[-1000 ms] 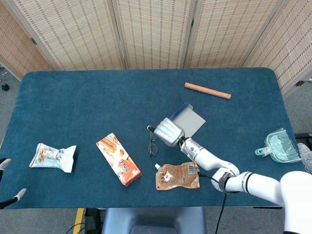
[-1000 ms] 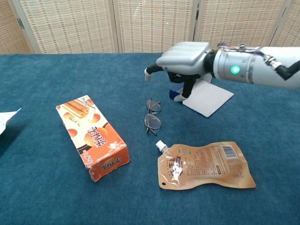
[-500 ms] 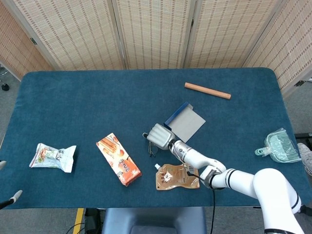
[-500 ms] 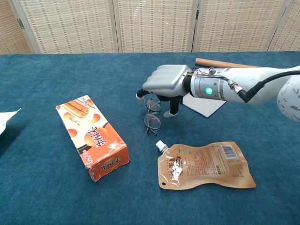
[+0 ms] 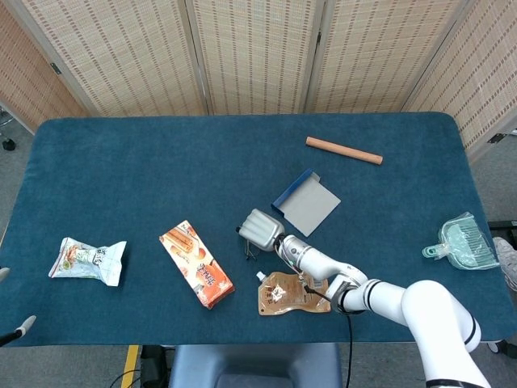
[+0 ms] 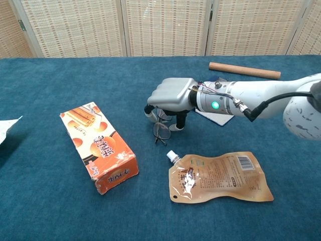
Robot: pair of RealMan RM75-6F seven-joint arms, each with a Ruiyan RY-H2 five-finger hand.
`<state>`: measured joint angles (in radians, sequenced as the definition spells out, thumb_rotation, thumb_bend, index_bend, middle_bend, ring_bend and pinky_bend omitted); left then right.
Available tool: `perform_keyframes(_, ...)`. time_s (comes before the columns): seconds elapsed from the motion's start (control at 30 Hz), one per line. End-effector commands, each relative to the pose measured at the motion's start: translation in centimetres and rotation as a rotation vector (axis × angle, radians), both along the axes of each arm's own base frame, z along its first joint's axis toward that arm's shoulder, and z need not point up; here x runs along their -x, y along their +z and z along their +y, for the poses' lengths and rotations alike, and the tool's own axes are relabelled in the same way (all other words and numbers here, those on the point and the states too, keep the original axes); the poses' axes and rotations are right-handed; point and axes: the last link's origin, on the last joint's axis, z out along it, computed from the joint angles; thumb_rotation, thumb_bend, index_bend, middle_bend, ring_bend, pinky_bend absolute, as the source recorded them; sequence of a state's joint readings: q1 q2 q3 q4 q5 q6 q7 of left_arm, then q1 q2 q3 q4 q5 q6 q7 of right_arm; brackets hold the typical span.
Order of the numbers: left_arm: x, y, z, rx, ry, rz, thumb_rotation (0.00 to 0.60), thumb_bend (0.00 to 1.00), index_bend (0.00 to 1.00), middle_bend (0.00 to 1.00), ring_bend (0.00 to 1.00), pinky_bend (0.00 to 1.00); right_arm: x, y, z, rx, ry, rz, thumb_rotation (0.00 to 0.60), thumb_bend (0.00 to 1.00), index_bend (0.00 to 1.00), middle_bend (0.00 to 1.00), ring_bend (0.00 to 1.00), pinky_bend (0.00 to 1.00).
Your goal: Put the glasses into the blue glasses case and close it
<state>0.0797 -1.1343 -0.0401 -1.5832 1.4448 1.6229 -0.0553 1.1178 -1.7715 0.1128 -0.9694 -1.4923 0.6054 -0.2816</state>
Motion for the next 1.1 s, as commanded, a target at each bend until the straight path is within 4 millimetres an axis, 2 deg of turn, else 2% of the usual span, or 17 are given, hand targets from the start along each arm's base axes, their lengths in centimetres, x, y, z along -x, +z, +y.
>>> perform_keyframes(0.03,0.1,-0.1,0.0,0.002,0.003,-0.002,0.6,0.19,0.17,0.15,0.1,0.26,0.2,-0.2,0.1,0.002,0.014,0.002,0.6,0.35,0.43,1.0,1.0,0.98)
perform_keyframes(0.33,0.3,-0.2,0.0,0.002,0.0,-0.007,0.6,0.19,0.17,0.15,0.1,0.26,1.0,0.4,0.2,0.022,0.015,-0.047,0.6,0.41,0.6,1.0,1.0,1.0)
perform_keyframes(0.43,0.4,-0.2,-0.1,0.004,0.002,-0.007,0.6,0.19,0.17,0.15,0.1,0.26,1.7,1.3,0.2,0.029,0.003,-0.071,0.6,0.41,0.61,1.0,1.0,1.0)
perform_keyframes(0.53,0.4,-0.2,-0.1,0.005,0.004,-0.009,0.6,0.19,0.17,0.15,0.1,0.26,2.8,3.0,0.2,0.05,-0.018,-0.109,0.6,0.41,0.61,1.0,1.0,1.0)
perform_keyframes(0.73,0.3,-0.3,0.0,0.009,-0.006,-0.009,0.6,0.19,0.17,0.15,0.1,0.26,6.1,7.5,-0.5,0.13,-0.097,-0.164,0.6,0.41,0.61,1.0,1.0,1.0)
perform_keyframes(0.83,0.2,-0.4,0.0,0.012,-0.011,-0.008,0.6,0.19,0.17,0.15,0.1,0.26,8.0,8.9,-1.0,0.164,-0.135,-0.145,0.6,0.41,0.61,1.0,1.0,1.0)
perform_keyframes(0.93,0.1,-0.5,0.1,0.016,-0.011,-0.006,0.6,0.19,0.17,0.15,0.1,0.26,9.4,9.4,-1.6,0.185,-0.17,-0.116,0.6,0.41,0.61,1.0,1.0,1.0)
perform_keyframes(1.1,-0.3,-0.8,0.3,0.027,-0.017,-0.004,0.6,0.19,0.17,0.15,0.1,0.26,10.4,8.9,-2.6,0.198,-0.209,-0.092,0.6,0.41,0.61,1.0,1.0,1.0)
